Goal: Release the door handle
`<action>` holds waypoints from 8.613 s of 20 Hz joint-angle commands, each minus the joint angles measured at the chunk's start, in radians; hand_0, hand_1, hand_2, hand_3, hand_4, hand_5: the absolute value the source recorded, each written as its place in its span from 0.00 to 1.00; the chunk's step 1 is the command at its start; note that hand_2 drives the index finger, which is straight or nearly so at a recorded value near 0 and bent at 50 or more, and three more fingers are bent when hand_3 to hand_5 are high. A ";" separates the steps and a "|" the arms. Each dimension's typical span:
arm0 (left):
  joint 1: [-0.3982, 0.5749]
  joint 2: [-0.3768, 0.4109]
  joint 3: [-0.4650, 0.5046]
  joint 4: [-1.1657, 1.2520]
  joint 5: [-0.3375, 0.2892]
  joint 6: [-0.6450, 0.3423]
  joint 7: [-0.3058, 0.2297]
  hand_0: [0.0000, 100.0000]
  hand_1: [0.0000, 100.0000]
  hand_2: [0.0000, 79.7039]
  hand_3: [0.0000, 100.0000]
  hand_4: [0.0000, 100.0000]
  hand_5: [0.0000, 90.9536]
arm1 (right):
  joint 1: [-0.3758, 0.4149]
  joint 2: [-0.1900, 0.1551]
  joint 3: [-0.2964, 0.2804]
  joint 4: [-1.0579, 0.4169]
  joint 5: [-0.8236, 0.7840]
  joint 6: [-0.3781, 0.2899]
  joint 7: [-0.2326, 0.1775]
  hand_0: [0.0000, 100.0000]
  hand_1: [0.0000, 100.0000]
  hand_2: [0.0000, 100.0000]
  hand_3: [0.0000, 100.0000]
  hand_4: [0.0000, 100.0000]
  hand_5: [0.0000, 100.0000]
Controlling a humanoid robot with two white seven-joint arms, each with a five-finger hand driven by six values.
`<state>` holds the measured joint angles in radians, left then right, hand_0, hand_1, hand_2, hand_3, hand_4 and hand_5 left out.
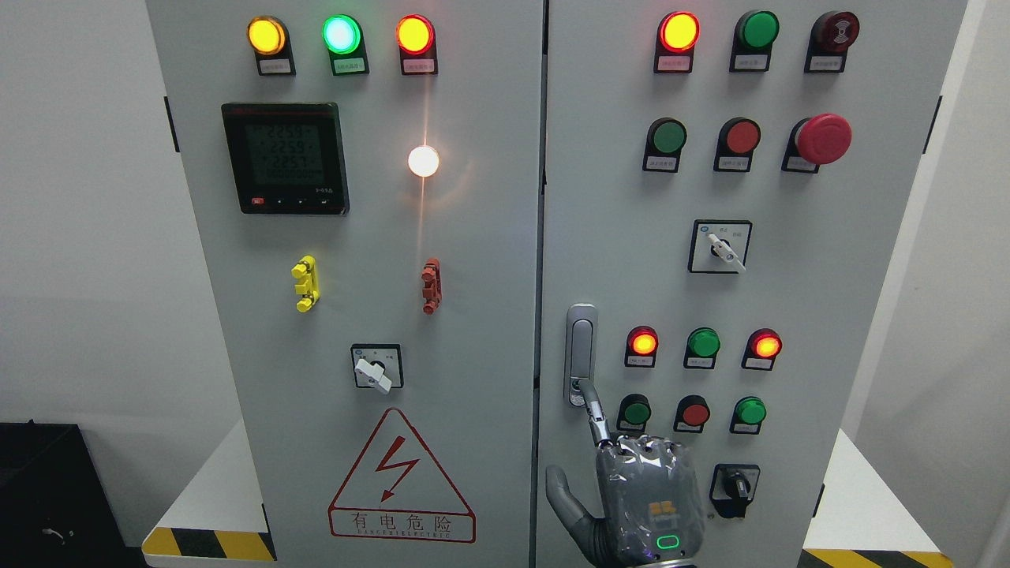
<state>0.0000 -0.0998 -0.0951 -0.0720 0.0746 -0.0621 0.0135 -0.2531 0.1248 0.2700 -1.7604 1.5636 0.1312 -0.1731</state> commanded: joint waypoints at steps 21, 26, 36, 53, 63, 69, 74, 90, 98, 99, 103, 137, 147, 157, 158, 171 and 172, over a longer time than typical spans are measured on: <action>0.017 0.000 0.000 0.000 0.001 -0.001 0.000 0.12 0.56 0.00 0.00 0.00 0.00 | -0.018 -0.001 0.000 0.027 0.020 0.004 0.006 0.42 0.27 0.08 1.00 1.00 1.00; 0.017 0.000 0.000 0.001 0.001 -0.001 0.000 0.12 0.56 0.00 0.00 0.00 0.00 | -0.025 -0.001 -0.002 0.036 0.020 0.004 0.006 0.42 0.27 0.08 1.00 1.00 1.00; 0.017 0.000 0.000 0.000 0.001 -0.001 0.000 0.12 0.56 0.00 0.00 0.00 0.00 | -0.020 -0.002 -0.003 0.042 0.020 0.005 0.006 0.42 0.27 0.09 1.00 1.00 1.00; 0.017 0.000 0.000 0.000 -0.001 -0.001 0.000 0.12 0.56 0.00 0.00 0.00 0.00 | -0.023 -0.005 -0.005 0.059 0.020 0.016 0.007 0.42 0.27 0.09 1.00 1.00 1.00; 0.017 0.000 0.000 0.000 0.001 -0.001 0.000 0.12 0.56 0.00 0.00 0.00 0.00 | -0.023 -0.004 -0.005 0.065 0.020 0.019 0.007 0.42 0.27 0.09 1.00 1.00 1.00; 0.017 0.000 0.000 0.000 0.001 -0.001 0.000 0.12 0.56 0.00 0.00 0.00 0.00 | -0.025 -0.004 -0.005 0.065 0.020 0.019 0.009 0.42 0.27 0.10 1.00 1.00 1.00; 0.017 0.000 0.000 0.000 0.001 -0.001 0.000 0.12 0.56 0.00 0.00 0.00 0.00 | -0.023 -0.004 -0.005 0.065 0.020 0.019 0.009 0.43 0.27 0.10 1.00 1.00 1.00; 0.017 0.000 0.000 0.000 0.001 -0.001 0.000 0.12 0.56 0.00 0.00 0.00 0.00 | -0.020 -0.004 -0.003 0.071 0.020 0.019 0.010 0.43 0.27 0.11 1.00 1.00 1.00; 0.017 0.000 0.000 0.000 0.001 -0.001 0.000 0.12 0.56 0.00 0.00 0.00 0.00 | -0.017 -0.001 -0.003 0.076 0.020 0.019 0.010 0.43 0.27 0.11 1.00 1.00 1.00; 0.017 -0.001 0.000 0.000 -0.001 -0.001 0.000 0.12 0.56 0.00 0.00 0.00 0.00 | -0.017 -0.001 -0.003 0.076 0.020 0.019 0.010 0.43 0.27 0.11 1.00 1.00 1.00; 0.017 0.000 0.000 0.000 0.001 -0.001 0.000 0.12 0.56 0.00 0.00 0.00 0.00 | -0.017 0.001 0.000 0.076 0.020 0.019 0.010 0.43 0.27 0.11 1.00 1.00 1.00; 0.017 0.000 0.000 0.000 0.001 -0.001 0.000 0.12 0.56 0.00 0.00 0.00 0.00 | -0.002 0.001 0.000 0.087 0.020 0.019 0.020 0.43 0.27 0.12 1.00 1.00 1.00; 0.017 0.000 0.000 0.000 -0.001 -0.001 0.000 0.12 0.56 0.00 0.00 0.00 0.00 | -0.003 0.001 0.000 0.085 0.020 0.019 0.020 0.43 0.27 0.12 1.00 1.00 1.00; 0.017 0.000 0.000 0.001 0.001 -0.001 0.000 0.12 0.56 0.00 0.00 0.00 0.00 | -0.003 -0.001 0.000 0.079 0.020 0.019 0.018 0.43 0.27 0.12 1.00 1.00 1.00; 0.017 0.000 0.000 0.000 0.001 -0.001 0.000 0.12 0.56 0.00 0.00 0.00 0.00 | -0.002 0.001 0.000 0.079 0.020 0.019 0.018 0.43 0.27 0.12 1.00 1.00 1.00; 0.017 0.000 0.000 0.000 -0.001 -0.001 0.000 0.12 0.56 0.00 0.00 0.00 0.00 | -0.006 -0.001 0.005 0.053 0.020 0.019 0.015 0.43 0.28 0.24 1.00 1.00 1.00; 0.017 0.000 0.000 0.000 0.001 -0.001 0.000 0.12 0.56 0.00 0.00 0.00 0.00 | -0.008 -0.001 0.005 0.048 0.020 0.019 0.015 0.43 0.28 0.26 1.00 1.00 1.00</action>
<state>0.0000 -0.0997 -0.0951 -0.0720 0.0745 -0.0621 0.0135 -0.2566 0.1249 0.2717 -1.6864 1.5839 0.1513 -0.1490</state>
